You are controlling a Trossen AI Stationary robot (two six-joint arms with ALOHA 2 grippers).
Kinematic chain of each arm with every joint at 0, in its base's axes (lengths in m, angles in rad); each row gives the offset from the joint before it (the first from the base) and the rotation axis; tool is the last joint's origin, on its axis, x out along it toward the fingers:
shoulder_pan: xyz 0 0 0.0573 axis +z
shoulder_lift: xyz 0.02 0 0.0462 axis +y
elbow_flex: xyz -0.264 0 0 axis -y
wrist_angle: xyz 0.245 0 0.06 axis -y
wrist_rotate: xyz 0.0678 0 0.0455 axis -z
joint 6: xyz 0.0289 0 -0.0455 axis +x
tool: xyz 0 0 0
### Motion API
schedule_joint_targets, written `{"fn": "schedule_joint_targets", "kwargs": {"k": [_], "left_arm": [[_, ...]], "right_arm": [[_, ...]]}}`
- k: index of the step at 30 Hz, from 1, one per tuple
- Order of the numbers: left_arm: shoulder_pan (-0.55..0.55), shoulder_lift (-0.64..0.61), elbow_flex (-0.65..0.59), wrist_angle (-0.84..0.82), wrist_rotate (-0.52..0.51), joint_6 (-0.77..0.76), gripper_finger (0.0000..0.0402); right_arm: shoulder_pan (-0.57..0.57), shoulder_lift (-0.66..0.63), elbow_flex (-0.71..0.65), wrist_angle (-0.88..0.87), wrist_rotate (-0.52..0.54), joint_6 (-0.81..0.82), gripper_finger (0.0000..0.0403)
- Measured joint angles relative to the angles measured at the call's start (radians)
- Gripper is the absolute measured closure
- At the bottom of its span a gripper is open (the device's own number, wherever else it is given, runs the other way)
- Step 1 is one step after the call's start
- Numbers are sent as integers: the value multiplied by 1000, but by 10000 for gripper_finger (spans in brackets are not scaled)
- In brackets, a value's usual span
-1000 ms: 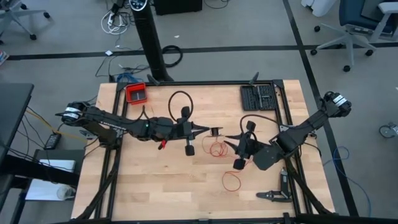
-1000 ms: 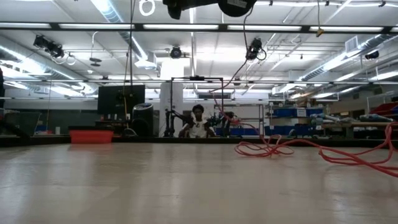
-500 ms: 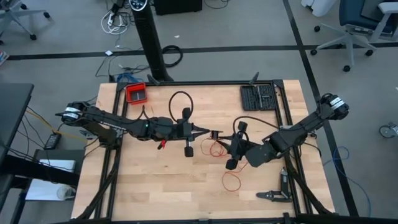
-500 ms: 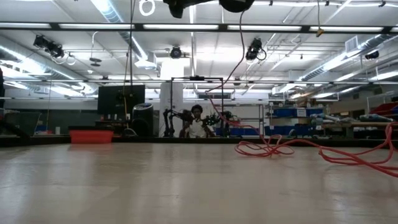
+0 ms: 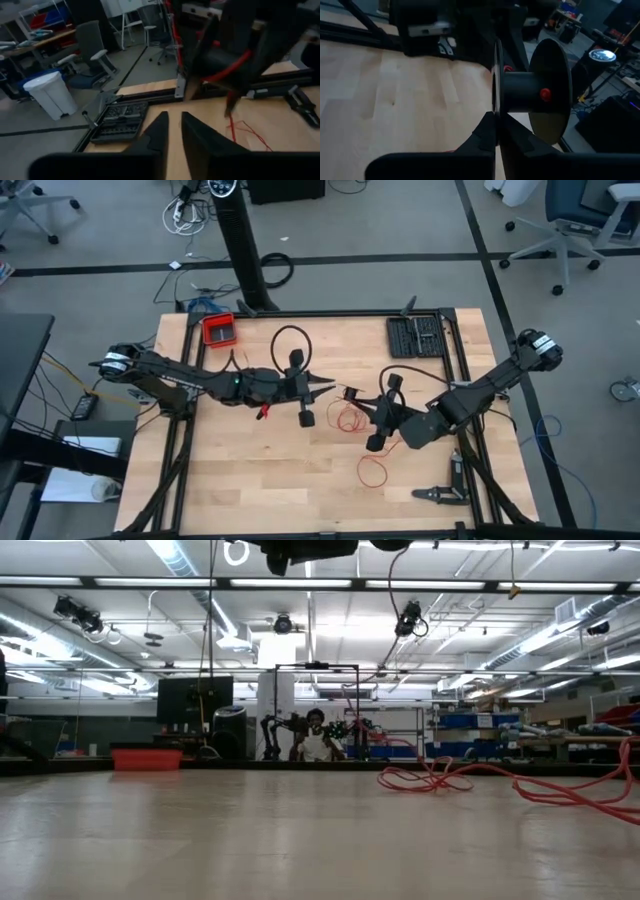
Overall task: Coil cords
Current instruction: Coil the red wire onto the spool
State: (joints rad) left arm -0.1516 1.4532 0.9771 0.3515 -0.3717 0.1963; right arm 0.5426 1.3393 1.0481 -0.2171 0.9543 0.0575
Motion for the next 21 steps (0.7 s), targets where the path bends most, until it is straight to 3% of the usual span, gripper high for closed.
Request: {"fn": "schedule_joint_targets", "kwargs": {"k": [5, 10, 14, 21], "left_arm": [[-1, 0, 0, -103, 4, 21, 276], [-2, 4, 0, -154, 108, 13, 263], [-3, 34, 0, -108, 229, -23, 265], [-1, 143, 0, 70, 171, -70, 266]], "right_arm": [[9, -13, 0, -71, 26, 38, 399], [26, -38, 0, -70, 25, 65, 399], [32, -42, 0, -19, 66, 46, 400], [32, -42, 0, 14, 104, 44, 399]]}}
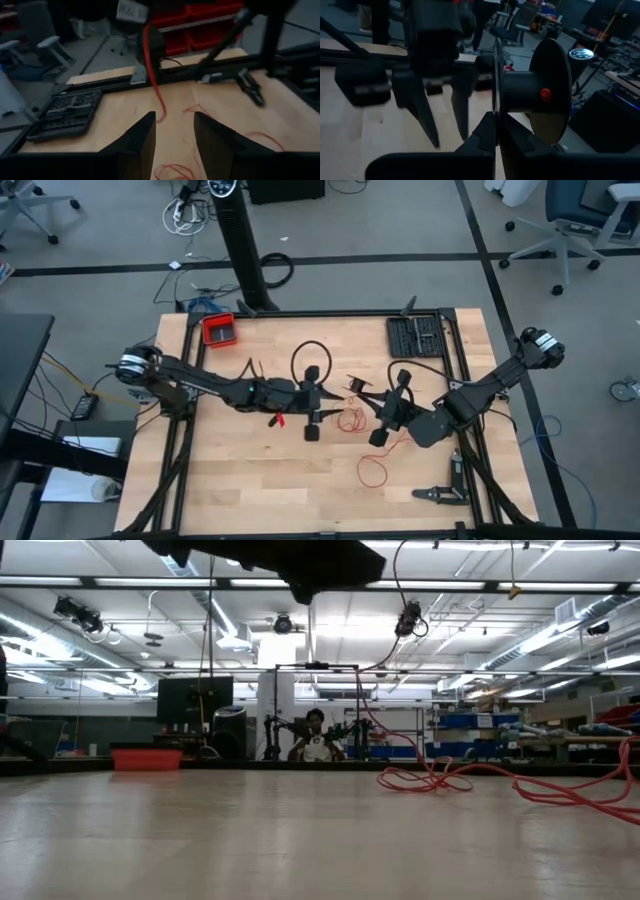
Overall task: Coil cords
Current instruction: Coil the red wire onto the spool
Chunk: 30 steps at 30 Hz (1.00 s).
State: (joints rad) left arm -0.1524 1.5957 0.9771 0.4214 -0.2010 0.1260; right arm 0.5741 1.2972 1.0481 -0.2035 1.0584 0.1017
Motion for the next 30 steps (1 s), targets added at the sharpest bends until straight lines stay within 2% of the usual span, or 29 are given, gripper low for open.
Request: {"fn": "schedule_joint_targets", "kwargs": {"k": [7, 11, 14, 18, 25, 30], "left_arm": [[1, 103, 0, 164, -66, -1, 266], [2, 129, 6, 187, -69, 4, 268], [2, 129, 11, 169, -72, 30, 295], [2, 118, 34, 99, -78, 63, 383], [0, 116, 61, 51, -94, 61, 400], [0, 70, 83, -108, -94, 73, 401]], "right_arm": [[0, 7, 0, 9, -1, 0, 398], [0, 9, 0, 8, -1, -1, 398], [1, 9, 0, 8, -3, -1, 397], [2, 9, 0, 8, -4, -1, 397], [9, 9, 0, 5, -4, -8, 397], [30, 1, 0, -49, -5, -15, 399]]}}
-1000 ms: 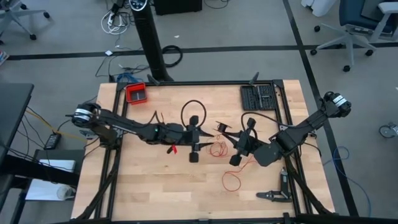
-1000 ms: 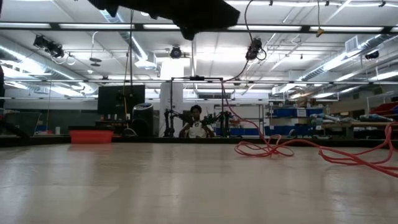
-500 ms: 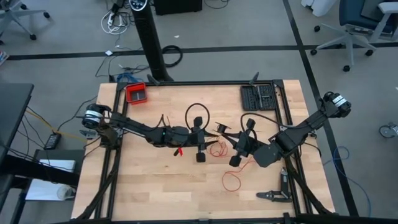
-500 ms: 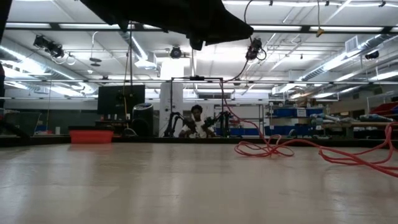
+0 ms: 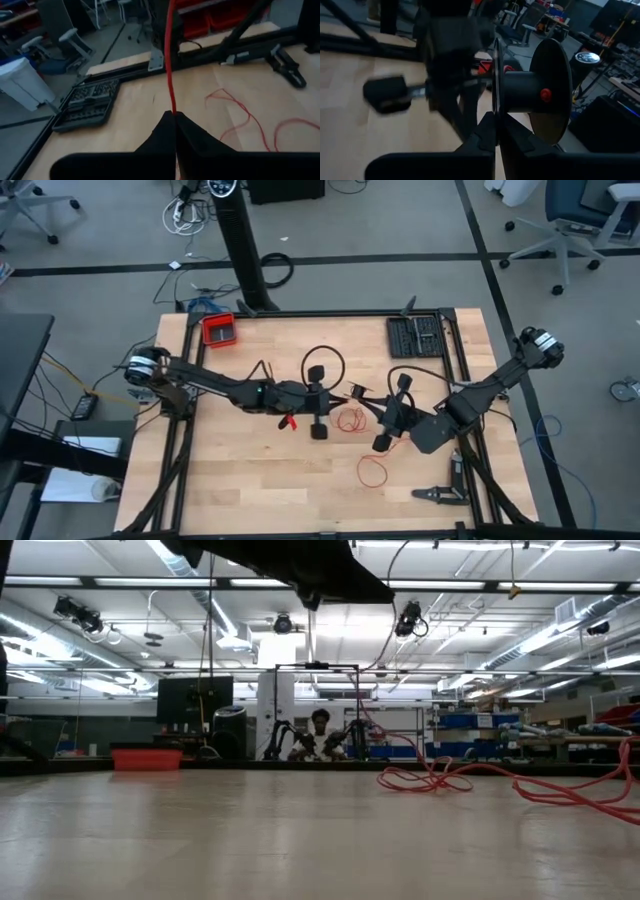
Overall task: Coil cords
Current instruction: Coil the red wire onto the spool
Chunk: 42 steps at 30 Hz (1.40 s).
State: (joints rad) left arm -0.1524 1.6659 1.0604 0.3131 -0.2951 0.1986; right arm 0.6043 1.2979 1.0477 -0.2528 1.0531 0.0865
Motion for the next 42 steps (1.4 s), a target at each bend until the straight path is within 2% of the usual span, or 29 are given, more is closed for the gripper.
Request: {"fn": "schedule_joint_targets", "kwargs": {"k": [4, 10, 21, 31, 35, 42], "left_arm": [[0, -56, 17, -120, -5, 0, 401], [-1, -128, 20, -218, -30, -13, 401], [-30, -130, 20, -193, -34, 22, 401], [-60, -131, 19, -64, -45, 175, 401], [-71, -131, 19, -58, -44, 186, 401], [-67, -119, 16, -179, -42, 55, 401]], "right_arm": [[12, -16, 0, -66, -29, 36, 399], [10, -22, 0, -134, -149, 120, 399], [-65, -23, 0, -329, -296, 315, 399], [-114, 10, -1, -320, -542, 313, 399], [-125, 9, -1, -300, -532, 304, 399], [-114, 3, -1, -293, -466, 293, 399]]}}
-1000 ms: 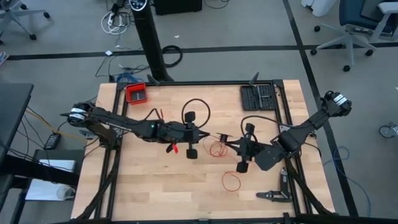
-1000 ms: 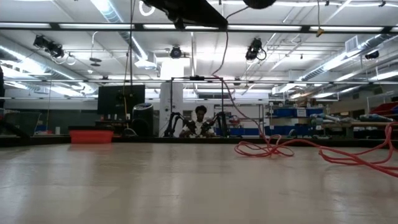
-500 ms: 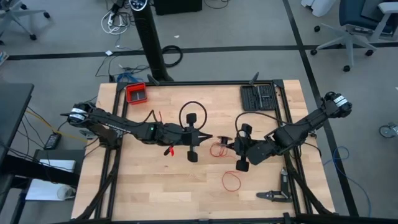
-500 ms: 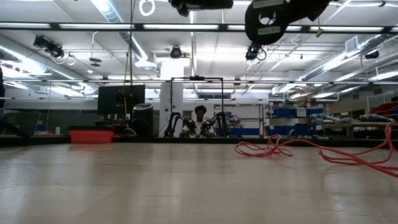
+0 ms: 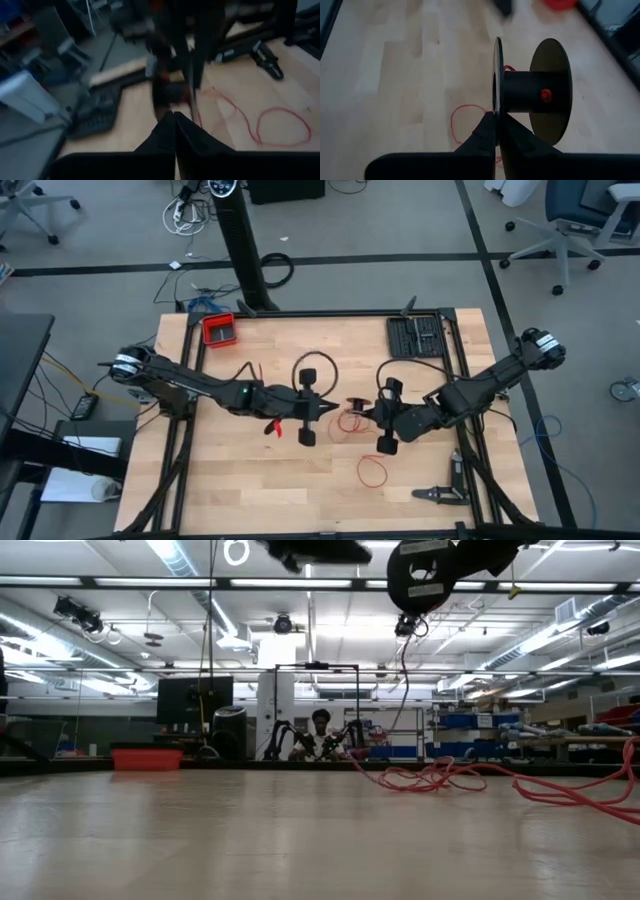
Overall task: Coil cords
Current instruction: Coil the red wire onto the spool
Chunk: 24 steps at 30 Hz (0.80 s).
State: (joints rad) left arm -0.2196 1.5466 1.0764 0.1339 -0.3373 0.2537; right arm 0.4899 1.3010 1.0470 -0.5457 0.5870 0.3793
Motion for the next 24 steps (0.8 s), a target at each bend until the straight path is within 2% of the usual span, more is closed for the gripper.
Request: {"fn": "schedule_joint_targets", "kwargs": {"k": [6, 9, 14, 18, 24], "left_arm": [[34, 73, -1, -11, 35, -104, 392], [48, 119, -1, -6, 69, -133, 372], [66, 182, -2, 15, 115, -243, 337], [82, 207, -2, 12, 141, -344, 318], [118, 208, -1, 21, 141, -502, 314]], "right_arm": [[32, -28, 0, 66, 171, -39, 399], [58, -44, 0, 82, 261, -44, 398], [90, -56, 0, 85, 354, -62, 398], [109, -58, 0, 77, 438, -70, 398], [152, -58, 0, 73, 573, -147, 398]]}}
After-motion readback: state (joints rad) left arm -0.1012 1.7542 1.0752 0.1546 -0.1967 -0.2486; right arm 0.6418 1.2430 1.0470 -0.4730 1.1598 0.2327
